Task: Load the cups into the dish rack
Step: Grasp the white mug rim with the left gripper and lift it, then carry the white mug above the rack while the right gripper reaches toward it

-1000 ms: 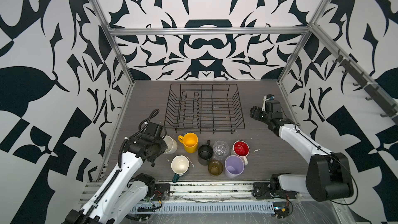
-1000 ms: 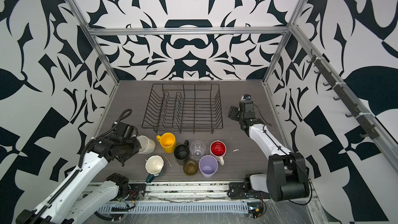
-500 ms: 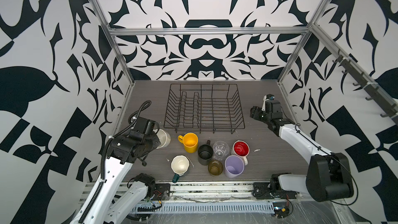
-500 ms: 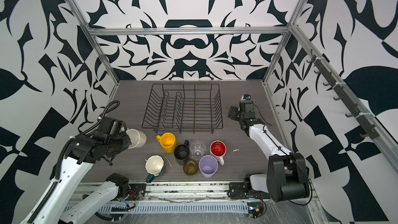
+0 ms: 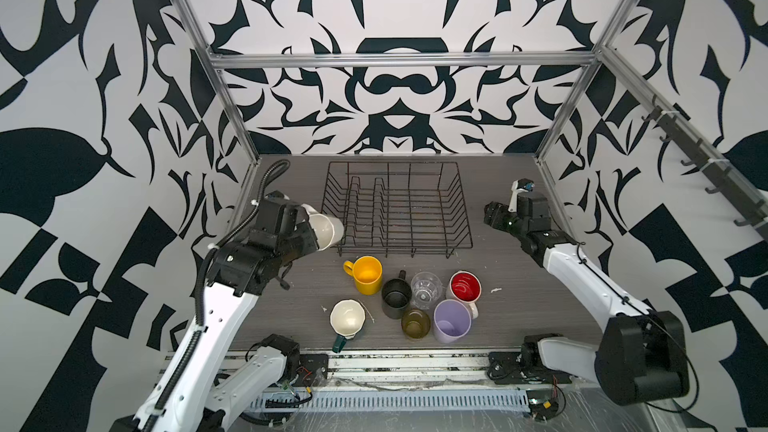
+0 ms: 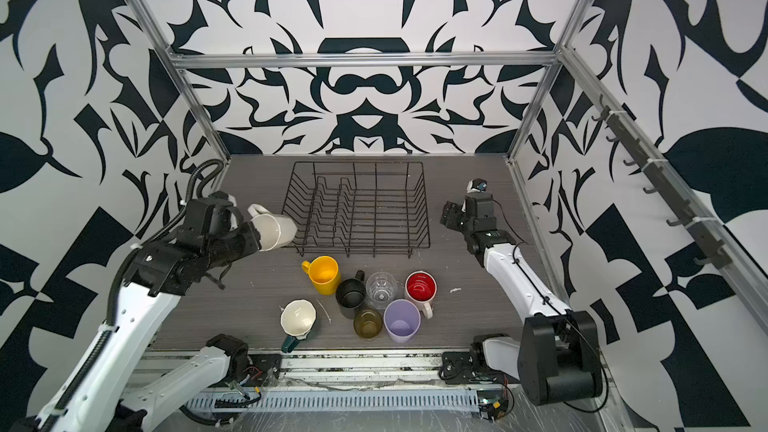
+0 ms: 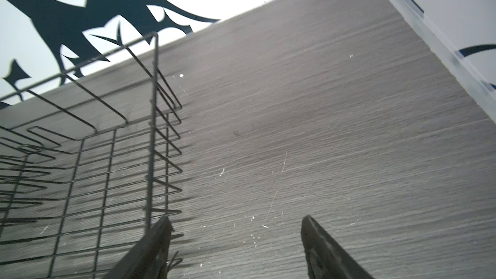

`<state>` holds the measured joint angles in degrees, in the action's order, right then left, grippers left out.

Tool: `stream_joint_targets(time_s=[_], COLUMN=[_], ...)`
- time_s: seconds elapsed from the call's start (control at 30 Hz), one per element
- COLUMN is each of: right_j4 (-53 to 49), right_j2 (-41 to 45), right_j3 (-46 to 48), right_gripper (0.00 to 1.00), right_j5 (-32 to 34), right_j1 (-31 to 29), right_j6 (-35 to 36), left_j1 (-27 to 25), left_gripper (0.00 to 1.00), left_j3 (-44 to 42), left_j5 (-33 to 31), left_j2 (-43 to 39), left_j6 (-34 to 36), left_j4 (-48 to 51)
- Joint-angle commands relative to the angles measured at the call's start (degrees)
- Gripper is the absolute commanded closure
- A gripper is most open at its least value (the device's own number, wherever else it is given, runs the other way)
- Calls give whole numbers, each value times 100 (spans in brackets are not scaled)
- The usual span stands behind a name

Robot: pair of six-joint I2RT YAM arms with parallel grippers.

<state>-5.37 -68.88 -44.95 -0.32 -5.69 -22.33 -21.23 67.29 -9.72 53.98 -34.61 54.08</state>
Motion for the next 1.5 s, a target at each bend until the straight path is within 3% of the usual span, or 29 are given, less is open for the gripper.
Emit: stream_joint_targets(time_s=[0.0, 0.27, 0.47, 0.6, 0.83, 1.13, 1.47], right_j4=[145, 1162, 2681, 3525, 3842, 5018, 4654], right_j2=[384, 508, 253, -11, -532, -1245, -1444], right_j3=[-317, -319, -201, -228, -670, -1200, -1533], right_gripper=[21, 21, 21, 21, 20, 20, 21], right_j5=[-388, -2225, -3945, -4690, -5252, -5932, -6073], right_j1=[-2, 2, -28, -244, -924, -1122, -1496], right_j6=[41, -102, -906, -1250, -1360, -2656, -2533], left_j1=[24, 458, 746, 773, 770, 770, 766], left_gripper=[100, 100, 100, 100, 100, 100, 100], left_j3=[206, -215, -756, -733, -1055, -1553, -1797], left_j5=[670, 2846, 4266, 5065, 5693, 6129, 6294], left_j2=[-59, 669, 1265, 1738, 2158, 2384, 2587], left_j6=[278, 223, -276, -532, -496, -230, -464], left_j4=[-1528, -3686, -5590, -6369, -7482, -8845, -9810])
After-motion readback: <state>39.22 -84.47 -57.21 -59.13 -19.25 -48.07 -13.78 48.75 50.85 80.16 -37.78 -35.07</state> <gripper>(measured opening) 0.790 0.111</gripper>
